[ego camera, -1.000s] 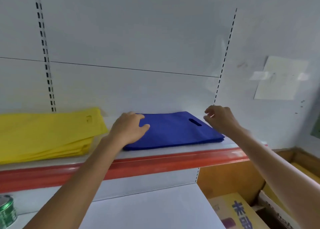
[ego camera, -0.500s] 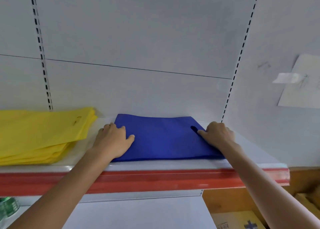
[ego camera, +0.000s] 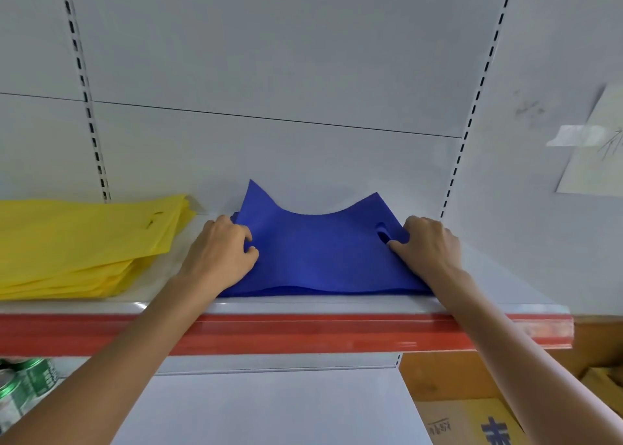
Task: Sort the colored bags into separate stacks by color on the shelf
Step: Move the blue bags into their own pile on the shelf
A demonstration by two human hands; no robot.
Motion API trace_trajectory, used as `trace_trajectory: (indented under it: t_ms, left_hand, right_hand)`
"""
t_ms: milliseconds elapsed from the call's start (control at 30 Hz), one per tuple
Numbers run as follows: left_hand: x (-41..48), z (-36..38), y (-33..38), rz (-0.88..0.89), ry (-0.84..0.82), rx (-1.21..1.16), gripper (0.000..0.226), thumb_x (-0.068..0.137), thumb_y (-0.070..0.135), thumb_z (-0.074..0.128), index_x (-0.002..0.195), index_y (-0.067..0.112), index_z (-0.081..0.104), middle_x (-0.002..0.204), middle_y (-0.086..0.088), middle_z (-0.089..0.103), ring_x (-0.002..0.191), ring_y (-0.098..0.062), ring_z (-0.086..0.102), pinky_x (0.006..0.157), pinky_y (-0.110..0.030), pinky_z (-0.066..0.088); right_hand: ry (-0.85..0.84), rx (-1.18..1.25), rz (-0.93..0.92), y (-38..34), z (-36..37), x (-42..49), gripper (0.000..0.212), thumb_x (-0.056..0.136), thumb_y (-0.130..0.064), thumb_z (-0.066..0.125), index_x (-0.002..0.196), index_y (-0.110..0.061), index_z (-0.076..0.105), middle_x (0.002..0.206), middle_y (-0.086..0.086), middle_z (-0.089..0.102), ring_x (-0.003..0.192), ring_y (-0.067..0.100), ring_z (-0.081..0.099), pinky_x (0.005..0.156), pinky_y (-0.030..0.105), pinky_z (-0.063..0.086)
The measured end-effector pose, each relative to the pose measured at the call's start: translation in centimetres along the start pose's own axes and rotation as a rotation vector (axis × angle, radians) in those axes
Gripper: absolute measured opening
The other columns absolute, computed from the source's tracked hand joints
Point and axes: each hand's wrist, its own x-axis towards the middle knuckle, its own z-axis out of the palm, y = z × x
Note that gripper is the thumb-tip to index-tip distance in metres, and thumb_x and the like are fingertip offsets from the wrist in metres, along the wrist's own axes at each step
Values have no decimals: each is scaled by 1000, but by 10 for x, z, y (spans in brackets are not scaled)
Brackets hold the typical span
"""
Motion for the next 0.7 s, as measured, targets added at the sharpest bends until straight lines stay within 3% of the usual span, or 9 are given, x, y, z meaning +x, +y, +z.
trace_trajectory:
  t_ms: [200,367,467,567,700]
  left_hand:
    - [-1,-3,3,-34,12,-40,34,90,28,52,119,12,61,123,-7,54,111,-23,53,84,-32,43]
    - [-2,-9,3,6,54,-109,37,91,25,52,124,10,58,124,-6,55,112,-24,53,87,-32,44]
    - [-2,-9,1,16,30,-156,40,89,19,55,128,8,55,128,-8,53,117,-24,50,94,-31,41]
    - [-1,-8,-2,16,13,-187,41,88,10,55,129,8,53,132,-9,52,123,-23,47,100,-29,37]
    - [-2,-8,-5,-15,44,-264,43,88,4,55,131,11,53,128,-11,57,114,-24,54,96,-29,41]
  right_hand:
    - [41,65,-20,5,-3,1,18,85,-20,57,94,-4,61,96,9,57,84,31,55,63,30,36]
    - [-22,235,34,4,-13,9,16,76,-5,55,89,-1,62,88,15,64,80,35,56,60,32,40]
    - [-75,280,47,2,-15,13,22,76,-5,55,98,-2,60,93,16,64,84,35,58,63,33,44]
    - [-114,259,33,-1,-20,15,32,74,-11,67,103,-1,57,96,15,64,89,36,59,64,34,45]
    - [-99,161,32,-1,-22,12,31,79,-10,62,107,3,58,99,20,63,94,38,60,60,30,36]
